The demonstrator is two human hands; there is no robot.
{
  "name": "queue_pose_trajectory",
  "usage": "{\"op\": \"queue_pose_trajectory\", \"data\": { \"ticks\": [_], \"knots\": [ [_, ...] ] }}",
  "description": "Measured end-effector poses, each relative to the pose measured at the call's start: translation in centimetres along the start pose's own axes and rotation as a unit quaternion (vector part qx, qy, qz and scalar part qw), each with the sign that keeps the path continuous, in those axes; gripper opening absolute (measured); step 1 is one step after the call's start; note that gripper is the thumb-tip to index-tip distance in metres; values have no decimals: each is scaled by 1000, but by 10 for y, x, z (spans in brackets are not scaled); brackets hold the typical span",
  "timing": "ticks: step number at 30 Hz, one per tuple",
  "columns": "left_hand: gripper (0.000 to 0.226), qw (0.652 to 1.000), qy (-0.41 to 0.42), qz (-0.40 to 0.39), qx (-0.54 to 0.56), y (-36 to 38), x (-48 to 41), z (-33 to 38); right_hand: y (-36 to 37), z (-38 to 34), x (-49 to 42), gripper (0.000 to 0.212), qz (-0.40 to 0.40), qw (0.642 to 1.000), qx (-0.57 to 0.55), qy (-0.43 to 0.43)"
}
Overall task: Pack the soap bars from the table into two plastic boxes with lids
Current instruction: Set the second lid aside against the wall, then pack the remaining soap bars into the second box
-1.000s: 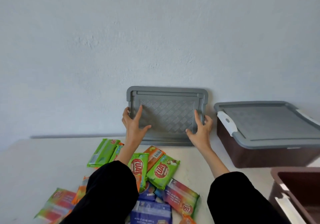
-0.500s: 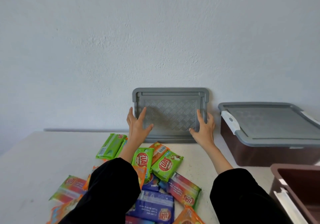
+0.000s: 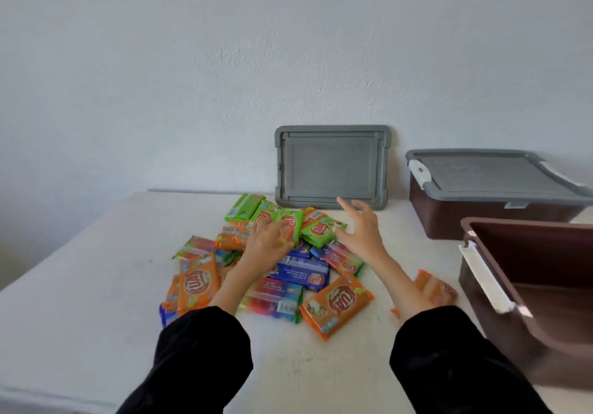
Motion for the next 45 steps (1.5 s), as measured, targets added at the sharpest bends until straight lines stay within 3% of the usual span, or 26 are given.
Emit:
{"op": "queue_pose_trajectory", "data": {
  "ticks": [3, 5, 9, 12, 16, 18, 20, 22, 24, 26, 30, 37, 45],
  "knots": [
    [47, 998, 55, 20, -33, 17, 50, 1, 24, 2, 45, 60, -56, 998, 14, -2],
    [49, 998, 42, -11, -37, 33, 77, -5, 39, 5, 72, 59, -85, 996, 30, -10],
    [104, 992, 35, -23, -121, 44, 100, -12, 53, 9, 108, 64, -127, 983, 122, -49],
    [115, 990, 33, -12, -135, 43, 106, -12, 52, 17, 121, 89, -128, 973, 174, -86],
    [114, 985, 15, -4, -172, 40, 117, -8, 46, 26, 132, 114, -104, 971, 200, -75],
    [115, 979, 1, -9, -202, 37, 123, -8, 44, 25, 135, 117, -113, 968, 214, -65],
    [113, 975, 5, -30, -221, 35, 127, -7, 43, 19, 136, 111, -155, 957, 231, -85],
    [92, 976, 2, -64, -210, 29, 127, -8, 44, 13, 138, 106, -219, 932, 254, -136],
    [69, 979, -1, -83, -186, 24, 124, -10, 45, 11, 138, 89, -276, 910, 261, -163],
    [64, 983, 7, -85, -161, 21, 123, -9, 43, 10, 132, 70, -306, 900, 263, -166],
    [63, 996, -9, -64, -65, 20, 126, -9, 40, -3, 120, 70, -292, 898, 271, -187],
    [61, 995, 38, -23, -86, -13, 115, 8, 19, -9, 108, 71, -237, 939, 207, -139],
    [61, 987, 148, -7, -64, -67, 89, 85, -90, -51, 77, 70, -121, 967, 155, -162]
  ]
}}
Point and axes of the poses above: each hand's wrist, its own x-axis away from the middle knuckle, its own y-axis out of the palm, z = x × y, the point moved 7 cm from there along -x, towards the middle knuckle, and after that the axes turned 1 degree about -z, right-handed, at the moved point
